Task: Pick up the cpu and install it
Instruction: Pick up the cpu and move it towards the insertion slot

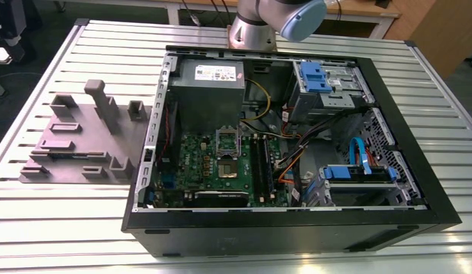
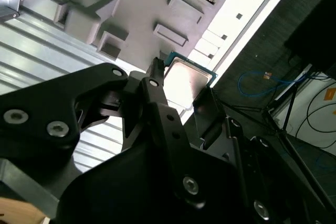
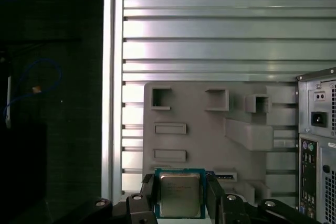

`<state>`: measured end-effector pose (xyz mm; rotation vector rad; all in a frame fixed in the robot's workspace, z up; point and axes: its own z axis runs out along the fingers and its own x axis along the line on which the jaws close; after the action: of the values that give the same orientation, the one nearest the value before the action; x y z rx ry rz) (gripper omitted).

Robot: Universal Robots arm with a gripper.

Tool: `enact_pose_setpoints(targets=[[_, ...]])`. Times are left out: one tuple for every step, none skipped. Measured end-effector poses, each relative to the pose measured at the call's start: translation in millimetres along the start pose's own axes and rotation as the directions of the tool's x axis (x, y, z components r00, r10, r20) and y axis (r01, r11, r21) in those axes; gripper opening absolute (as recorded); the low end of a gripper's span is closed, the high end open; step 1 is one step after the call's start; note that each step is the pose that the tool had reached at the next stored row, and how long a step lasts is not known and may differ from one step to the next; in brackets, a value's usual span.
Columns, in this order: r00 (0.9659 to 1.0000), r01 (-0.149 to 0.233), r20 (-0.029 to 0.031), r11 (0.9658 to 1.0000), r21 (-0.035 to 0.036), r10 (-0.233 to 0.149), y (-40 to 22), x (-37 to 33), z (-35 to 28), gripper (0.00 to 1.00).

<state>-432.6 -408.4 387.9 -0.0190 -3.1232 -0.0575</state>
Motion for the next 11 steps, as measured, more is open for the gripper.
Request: enact_pose_setpoints(targets=[[1.0000,0.000,0.0000,1.0000,0.0000,0.000,0.0,-2.2,0.0,0.47],[1.0000,0.000,0.0001,1.0000,-0.0001,0.000,0.0,-4.3,0.0,0.47],[1.0000,0.000,0.0000,1.0000,-0.0002,0.000,0.1,-6.1,-0.1,0.47],[1.0000,0.000,0.0000,1.0000,-0.0002,0.000,0.1,-7.8,-0.1,0.47],[1.0000,0.000,0.0000,1.0000,-0.0003,0.000,0.1,-9.6,-0.2,0.47],[1.0000,0.000,0.0000,1.0000,-0.0004,0.000,0.1,-11.2,-0.2,0.47],[1.0000,0.000,0.0001,1.0000,-0.0005,0.000,0.1,-12.6,-0.2,0.47],[1.0000,0.000,0.0001,1.0000,-0.0006,0.000,0.1,-13.7,-0.2,0.47],[1.0000,0.000,0.0000,1.0000,-0.0007,0.000,0.2,-14.4,-0.3,0.47],[1.0000,0.000,0.0000,1.0000,-0.0008,0.000,0.2,-14.9,-0.2,0.47],[1.0000,0.000,0.0000,1.0000,-0.0009,0.000,0.2,-15.5,-0.3,0.47]])
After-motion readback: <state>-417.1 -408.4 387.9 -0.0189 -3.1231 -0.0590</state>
